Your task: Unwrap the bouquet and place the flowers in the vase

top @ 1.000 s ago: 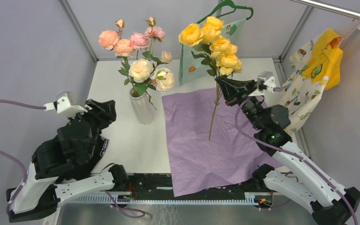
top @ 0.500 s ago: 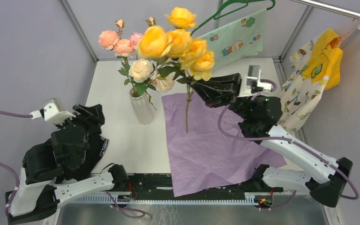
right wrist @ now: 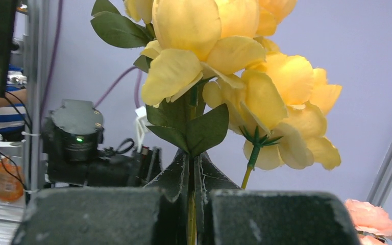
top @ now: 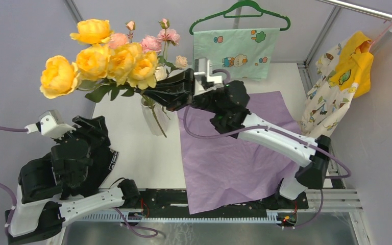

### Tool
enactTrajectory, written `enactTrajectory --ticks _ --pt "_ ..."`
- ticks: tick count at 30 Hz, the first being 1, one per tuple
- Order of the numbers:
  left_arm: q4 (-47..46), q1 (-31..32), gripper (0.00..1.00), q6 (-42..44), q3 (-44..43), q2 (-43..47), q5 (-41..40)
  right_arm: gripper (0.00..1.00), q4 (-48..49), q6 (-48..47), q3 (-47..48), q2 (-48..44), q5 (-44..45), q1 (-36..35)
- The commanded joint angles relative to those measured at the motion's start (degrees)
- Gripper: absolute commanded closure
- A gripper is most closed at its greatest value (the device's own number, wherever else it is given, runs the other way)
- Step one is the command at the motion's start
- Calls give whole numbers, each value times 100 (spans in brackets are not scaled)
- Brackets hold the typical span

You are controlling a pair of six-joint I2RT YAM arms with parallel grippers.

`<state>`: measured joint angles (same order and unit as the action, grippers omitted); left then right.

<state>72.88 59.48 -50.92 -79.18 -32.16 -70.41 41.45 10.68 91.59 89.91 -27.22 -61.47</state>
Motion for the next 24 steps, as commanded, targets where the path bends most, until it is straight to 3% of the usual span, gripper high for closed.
enactTrajectory --ticks 1,13,17,24 --pt "167 -18 35 -340 -147 158 -221 100 242 -241 737 633 -151 -25" --pt "182 -17 35 -173 -145 227 -200 100 46 -886 3092 2537 63 -30" --pt "174 -24 35 -99 -136 294 -267 100 268 -1423 2985 2602 379 -27" --pt "22 -16 35 183 -204 282 -402 100 992 -1918 2001 2332 630 -31"
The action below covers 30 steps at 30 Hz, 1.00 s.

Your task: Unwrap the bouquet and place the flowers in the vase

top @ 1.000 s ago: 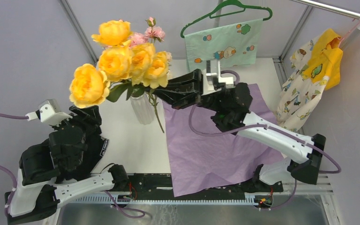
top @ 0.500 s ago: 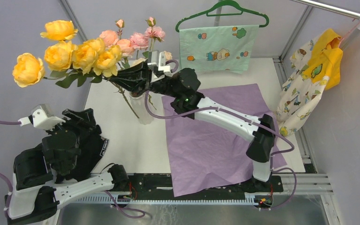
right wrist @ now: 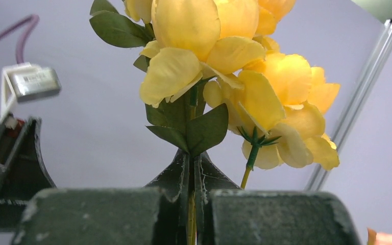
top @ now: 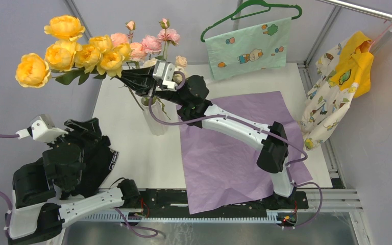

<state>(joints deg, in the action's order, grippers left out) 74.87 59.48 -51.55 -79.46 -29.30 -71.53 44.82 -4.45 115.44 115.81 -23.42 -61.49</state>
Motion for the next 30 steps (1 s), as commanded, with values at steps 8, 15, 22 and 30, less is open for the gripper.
enactTrajectory --ticks 8,15,22,30 --pt "-245 -16 35 344 -106 -30 -271 100 940 -750 -652 -285 403 -36" --pt "-254 -21 35 356 -114 17 -269 100 1107 -917 -944 -549 369 -106" --pt "-245 -16 35 365 -76 54 -267 100 1108 -1141 -1030 -530 523 -142" --pt "-254 -16 35 384 -111 65 -279 100 1185 -1316 -1142 -669 505 -236"
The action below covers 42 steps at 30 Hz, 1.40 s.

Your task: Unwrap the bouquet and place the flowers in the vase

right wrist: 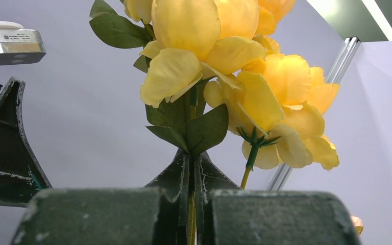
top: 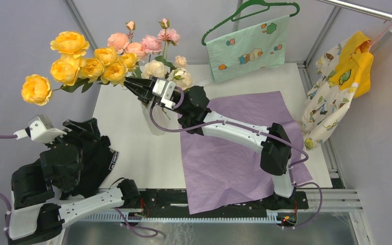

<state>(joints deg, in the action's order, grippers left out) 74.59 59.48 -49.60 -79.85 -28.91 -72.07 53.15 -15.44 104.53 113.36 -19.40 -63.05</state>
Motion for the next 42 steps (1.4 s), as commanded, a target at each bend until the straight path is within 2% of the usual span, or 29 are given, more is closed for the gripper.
enactTrajectory --ticks 1,42 --pt "-225 -21 35 188 -54 25 -227 100 323 -265 -56 -436 122 -93" --pt "-401 -14 34 329 47 207 -222 100 51 -560 198 -351 268 -163"
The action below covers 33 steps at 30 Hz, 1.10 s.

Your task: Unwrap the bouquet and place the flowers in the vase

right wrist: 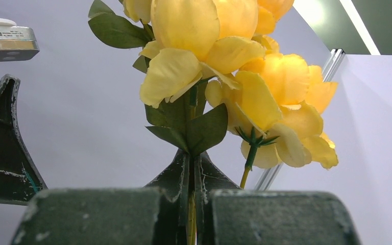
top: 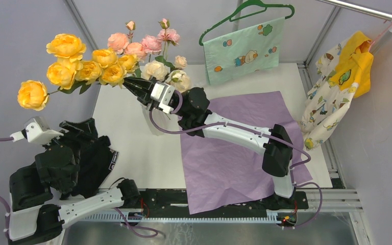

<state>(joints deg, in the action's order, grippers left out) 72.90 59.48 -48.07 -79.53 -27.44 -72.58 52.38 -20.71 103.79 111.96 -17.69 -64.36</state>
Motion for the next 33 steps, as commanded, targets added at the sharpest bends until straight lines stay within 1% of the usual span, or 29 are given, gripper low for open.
enactTrajectory --ticks 1,4,11,25,33 --pt "-233 -11 34 170 15 63 -174 100 141 -38 237 -193 121 -33" --pt "-233 -20 34 173 25 76 -174 100 275 -73 37 -164 137 -32" --pt "-233 -13 34 198 21 96 -187 100 246 -39 -79 -8 227 -32" --pt "-223 -14 34 185 74 238 -144 100 397 227 -595 77 400 -33" --pt "-224 -19 34 167 103 212 -135 100 466 407 -1031 63 766 -33"
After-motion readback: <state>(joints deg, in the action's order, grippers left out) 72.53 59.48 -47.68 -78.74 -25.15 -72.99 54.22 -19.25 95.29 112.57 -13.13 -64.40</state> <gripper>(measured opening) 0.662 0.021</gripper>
